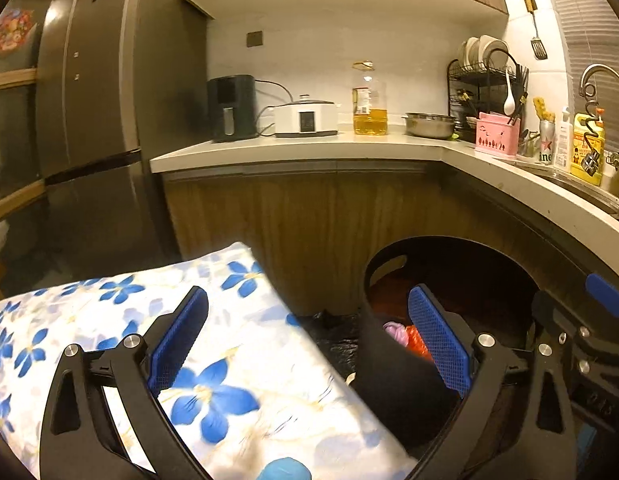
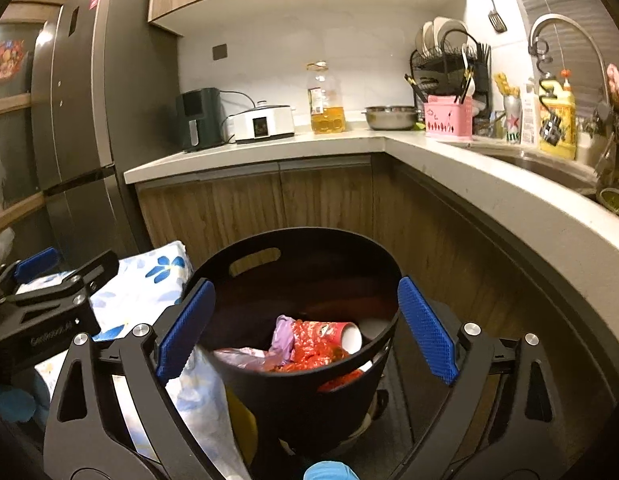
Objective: Collect trash
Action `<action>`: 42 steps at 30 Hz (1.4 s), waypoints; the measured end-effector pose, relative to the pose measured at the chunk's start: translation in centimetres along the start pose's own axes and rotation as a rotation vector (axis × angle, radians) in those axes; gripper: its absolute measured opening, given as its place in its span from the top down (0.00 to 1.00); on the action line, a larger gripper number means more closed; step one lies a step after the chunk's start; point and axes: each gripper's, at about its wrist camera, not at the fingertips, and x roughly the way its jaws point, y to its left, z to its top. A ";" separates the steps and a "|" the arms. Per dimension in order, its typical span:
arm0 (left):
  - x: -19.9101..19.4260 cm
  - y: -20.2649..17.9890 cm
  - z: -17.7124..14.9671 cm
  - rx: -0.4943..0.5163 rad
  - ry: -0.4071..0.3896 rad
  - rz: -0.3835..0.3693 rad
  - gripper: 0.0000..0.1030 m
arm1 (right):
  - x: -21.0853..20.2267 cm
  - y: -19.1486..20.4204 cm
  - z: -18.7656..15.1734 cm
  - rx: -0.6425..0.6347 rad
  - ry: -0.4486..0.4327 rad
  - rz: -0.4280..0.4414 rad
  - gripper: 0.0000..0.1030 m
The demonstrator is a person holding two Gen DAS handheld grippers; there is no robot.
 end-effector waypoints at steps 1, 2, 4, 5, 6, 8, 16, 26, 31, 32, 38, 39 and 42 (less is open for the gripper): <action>-0.6 0.4 -0.1 -0.003 -0.003 0.005 0.07 | -0.4 0.4 0.0 -0.010 0.000 -0.003 0.11; -1.1 0.7 -0.3 -0.005 -0.005 0.012 0.07 | -0.9 0.7 0.0 -0.020 0.001 -0.007 0.11; -2.3 1.4 -0.7 -0.008 -0.009 0.027 0.07 | -1.8 1.4 0.0 -0.029 0.001 -0.010 0.11; -2.8 1.7 -0.9 -0.012 -0.013 0.031 0.07 | -2.4 1.7 0.0 -0.032 0.000 -0.006 0.11; -3.4 2.1 -1.0 -0.015 -0.016 0.031 0.07 | -2.8 2.0 0.0 -0.032 0.001 -0.001 0.11; -4.5 2.7 -1.4 -0.023 -0.020 0.029 0.07 | -3.7 2.6 -0.1 -0.033 0.003 0.008 0.11; -8.7 5.1 -3.3 -0.042 -0.027 0.031 0.07 | -7.6 5.1 -0.8 -0.067 0.003 0.024 0.11; -13.3 7.1 -4.7 -0.045 -0.039 0.037 0.07 | -12.5 7.0 -2.3 -0.082 0.005 0.009 0.09; -15.3 7.8 -5.6 -0.039 -0.041 0.032 0.07 | -14.7 7.8 -2.9 -0.092 -0.012 0.005 0.09; -15.6 7.9 -5.7 -0.039 -0.042 0.031 0.07 | -15.2 8.1 -3.1 -0.099 -0.017 0.006 0.09; -17.4 8.8 -6.7 -0.044 -0.047 0.038 0.07 | -17.2 9.1 -4.0 -0.122 -0.033 0.008 0.08; -17.6 8.9 -6.8 -0.043 -0.045 0.043 0.07 | -17.4 9.1 -4.1 -0.122 -0.031 0.011 0.08; -18.0 9.2 -7.0 -0.044 -0.043 0.036 0.07 | -17.9 9.4 -4.5 -0.120 -0.026 0.019 0.08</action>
